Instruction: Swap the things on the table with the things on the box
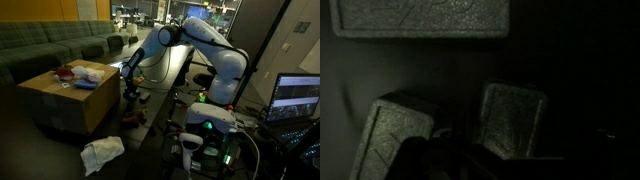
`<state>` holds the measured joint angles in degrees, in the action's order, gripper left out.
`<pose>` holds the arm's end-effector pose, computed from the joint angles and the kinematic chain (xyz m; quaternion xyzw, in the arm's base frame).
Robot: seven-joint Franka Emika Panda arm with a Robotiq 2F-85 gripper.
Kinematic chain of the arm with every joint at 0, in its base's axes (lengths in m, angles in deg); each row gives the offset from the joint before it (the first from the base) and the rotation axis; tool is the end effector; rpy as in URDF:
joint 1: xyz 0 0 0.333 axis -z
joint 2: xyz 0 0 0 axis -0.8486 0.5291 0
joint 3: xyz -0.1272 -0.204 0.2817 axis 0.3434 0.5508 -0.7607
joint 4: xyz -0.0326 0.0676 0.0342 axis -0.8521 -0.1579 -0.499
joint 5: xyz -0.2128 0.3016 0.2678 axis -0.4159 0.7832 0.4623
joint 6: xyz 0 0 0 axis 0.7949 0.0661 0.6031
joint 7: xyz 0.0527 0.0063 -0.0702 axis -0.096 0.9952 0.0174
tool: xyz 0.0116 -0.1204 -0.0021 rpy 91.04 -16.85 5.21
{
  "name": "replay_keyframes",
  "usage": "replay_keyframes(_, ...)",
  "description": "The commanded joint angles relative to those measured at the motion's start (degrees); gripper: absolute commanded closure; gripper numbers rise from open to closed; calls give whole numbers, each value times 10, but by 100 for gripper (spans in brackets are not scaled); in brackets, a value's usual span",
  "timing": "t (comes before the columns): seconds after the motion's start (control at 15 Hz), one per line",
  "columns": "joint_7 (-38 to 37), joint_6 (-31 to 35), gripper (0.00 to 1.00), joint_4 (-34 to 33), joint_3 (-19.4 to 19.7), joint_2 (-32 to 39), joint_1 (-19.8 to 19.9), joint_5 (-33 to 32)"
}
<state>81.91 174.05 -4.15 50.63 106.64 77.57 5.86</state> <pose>0.7020 -0.2539 -0.0642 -0.9960 0.0461 0.0761 0.0039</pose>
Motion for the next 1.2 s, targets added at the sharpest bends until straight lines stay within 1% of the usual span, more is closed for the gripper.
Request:
replay_keyframes(0.0, 15, 12, 0, -16, 6, 10, -3, 10)
replay_keyframes(0.27, 17, 5, 0, -29, 7, 21, -5, 9)
replay_keyframes(0.73, 34, -29, 1, -62, -2, 46, 8, 16)
replay_keyframes(0.8, 35, -33, 9, -63, -2, 46, 8, 16)
replay_keyframes(0.87, 37, -35, 26, -59, -3, 40, 9, 16)
replay_keyframes(0.93, 40, -38, 30, -55, -3, 35, 9, 15)
replay_keyframes(1.0, 41, -39, 39, -50, 0, 27, 7, 12)
replay_keyframes(1.13, 45, -40, 54, -40, 2, 13, 4, 9)
